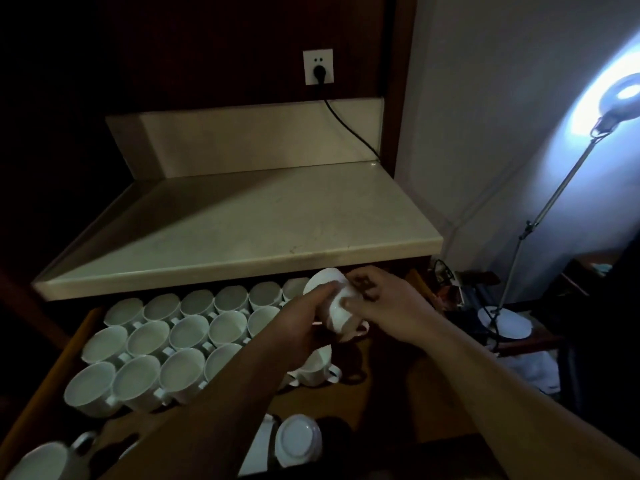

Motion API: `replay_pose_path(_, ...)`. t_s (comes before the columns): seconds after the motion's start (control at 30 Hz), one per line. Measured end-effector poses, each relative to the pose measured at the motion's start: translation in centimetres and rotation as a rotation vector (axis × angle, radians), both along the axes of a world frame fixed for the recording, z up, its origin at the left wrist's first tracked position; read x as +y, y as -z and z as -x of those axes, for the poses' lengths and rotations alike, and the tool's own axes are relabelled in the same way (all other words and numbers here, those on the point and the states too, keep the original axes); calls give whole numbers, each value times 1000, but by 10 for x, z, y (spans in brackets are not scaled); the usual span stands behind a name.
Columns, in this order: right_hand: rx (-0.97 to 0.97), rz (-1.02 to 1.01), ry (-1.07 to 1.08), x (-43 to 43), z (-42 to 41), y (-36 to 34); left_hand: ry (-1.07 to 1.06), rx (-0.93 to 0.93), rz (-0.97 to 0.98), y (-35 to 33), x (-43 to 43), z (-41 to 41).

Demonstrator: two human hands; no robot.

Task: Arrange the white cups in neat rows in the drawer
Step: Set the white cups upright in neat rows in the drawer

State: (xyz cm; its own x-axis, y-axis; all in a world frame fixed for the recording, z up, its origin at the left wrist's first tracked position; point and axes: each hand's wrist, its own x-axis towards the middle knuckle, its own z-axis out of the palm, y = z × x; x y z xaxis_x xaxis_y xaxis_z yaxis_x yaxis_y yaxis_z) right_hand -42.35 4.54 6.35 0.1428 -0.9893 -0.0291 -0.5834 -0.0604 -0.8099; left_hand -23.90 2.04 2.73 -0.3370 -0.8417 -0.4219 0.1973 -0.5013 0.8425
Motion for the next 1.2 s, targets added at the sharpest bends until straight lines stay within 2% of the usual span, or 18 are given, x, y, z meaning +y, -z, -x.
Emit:
replay_pose_path(0.1,-4,-25,45,-11,14,-4,76,-178,213,-2,-5,-6)
replay_pose_path(0.17,-6,-127,-78,-15,22,-3,212,-285,335,-5,-4,-11)
replay_pose_path(0.23,41,-259,-226,-14,27,-3,335,-359,368,-7,-3,-12)
replay_pose_path(0.37,184,-300,-301,-13,28,1,482,-495,493,2,1,-4)
replay_pose_path(0.5,321,-251,-214,-9,25,23,494,-787,635,24,-1,-8)
replay_pose_path(0.67,455,-259,-31,-10,22,67,515,-1269,824,50,7,-24)
replay_pose_path(0.8,532,-243,2,-12,4,93,607,-1428,1044,69,14,-28)
replay_pose_path(0.93,582,-216,40,-9,-11,115,621,-1570,1100,78,16,-35)
replay_pose_path(1.2,580,-200,-23,-7,-11,126,635,-1583,1164,87,14,-41)
